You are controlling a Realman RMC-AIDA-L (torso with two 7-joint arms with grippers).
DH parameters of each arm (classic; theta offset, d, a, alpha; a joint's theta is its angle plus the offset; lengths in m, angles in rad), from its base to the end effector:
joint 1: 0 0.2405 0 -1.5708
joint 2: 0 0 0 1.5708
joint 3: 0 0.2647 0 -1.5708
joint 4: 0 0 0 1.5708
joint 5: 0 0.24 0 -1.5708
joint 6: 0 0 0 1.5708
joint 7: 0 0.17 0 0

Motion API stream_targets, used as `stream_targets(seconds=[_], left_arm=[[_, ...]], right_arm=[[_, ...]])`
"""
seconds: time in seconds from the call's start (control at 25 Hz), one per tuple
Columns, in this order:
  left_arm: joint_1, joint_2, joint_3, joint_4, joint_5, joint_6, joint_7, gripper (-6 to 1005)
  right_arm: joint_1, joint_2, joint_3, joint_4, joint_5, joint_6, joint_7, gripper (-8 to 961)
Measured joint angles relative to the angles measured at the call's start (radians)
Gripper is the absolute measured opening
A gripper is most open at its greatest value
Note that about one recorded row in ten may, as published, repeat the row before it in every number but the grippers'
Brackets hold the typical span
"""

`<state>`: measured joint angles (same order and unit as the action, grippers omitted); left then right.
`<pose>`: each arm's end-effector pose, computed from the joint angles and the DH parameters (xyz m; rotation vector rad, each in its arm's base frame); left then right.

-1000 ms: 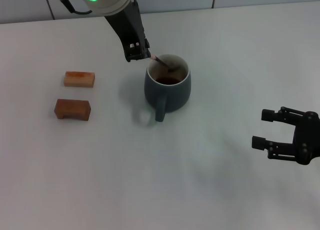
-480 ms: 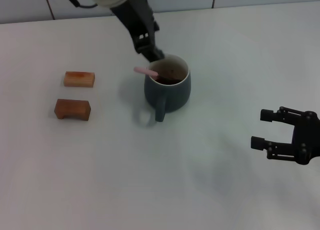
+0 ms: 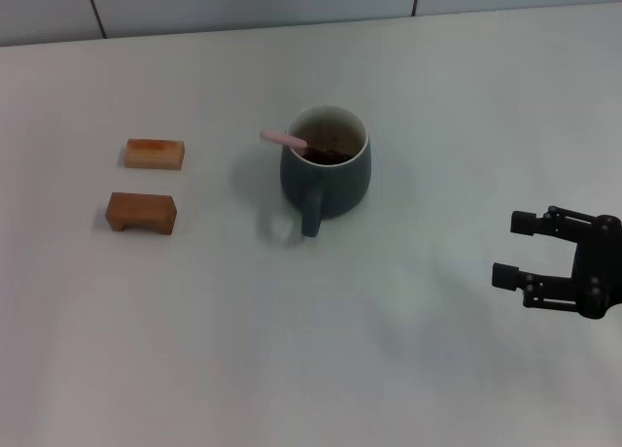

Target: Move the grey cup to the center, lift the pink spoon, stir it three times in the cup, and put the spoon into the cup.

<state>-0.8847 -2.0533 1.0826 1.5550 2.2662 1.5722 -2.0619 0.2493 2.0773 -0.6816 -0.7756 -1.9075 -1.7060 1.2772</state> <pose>-0.0007 0.4293 0.0622 -2.7002 0.1407 -0.1285 0.3347 0.2856 0.0066 -2.6218 0.6399 0.7528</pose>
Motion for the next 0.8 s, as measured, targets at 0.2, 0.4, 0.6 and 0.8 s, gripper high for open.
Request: stream_targets(seconds=[0.2, 0.4, 0.6, 0.8], left_arm=[[0.052, -0.008, -0.11, -0.024, -0.083, 0.099, 0.119, 701], [0.178, 0.0, -0.136, -0.143, -0.185, 0.091, 0.246, 701], [0.295, 0.003, -0.17, -0.272, -0.25, 0.101, 0.389, 702], [0.348, 0.018, -0.248, -0.463, -0.283, 0.101, 0.525, 702]], right_arm=[[-0.003, 0.0, 0.002, -0.01, 0.0, -0.004, 0.003, 825], [-0.007, 0.0, 0.002, -0.019, 0.005, -0.006, 0.003, 826], [-0.016, -0.001, 0.003, -0.031, 0.007, -0.01, -0.004, 826], [-0.025, 0.001, 0.005, -0.058, 0.009, -0.014, -0.005, 826]])
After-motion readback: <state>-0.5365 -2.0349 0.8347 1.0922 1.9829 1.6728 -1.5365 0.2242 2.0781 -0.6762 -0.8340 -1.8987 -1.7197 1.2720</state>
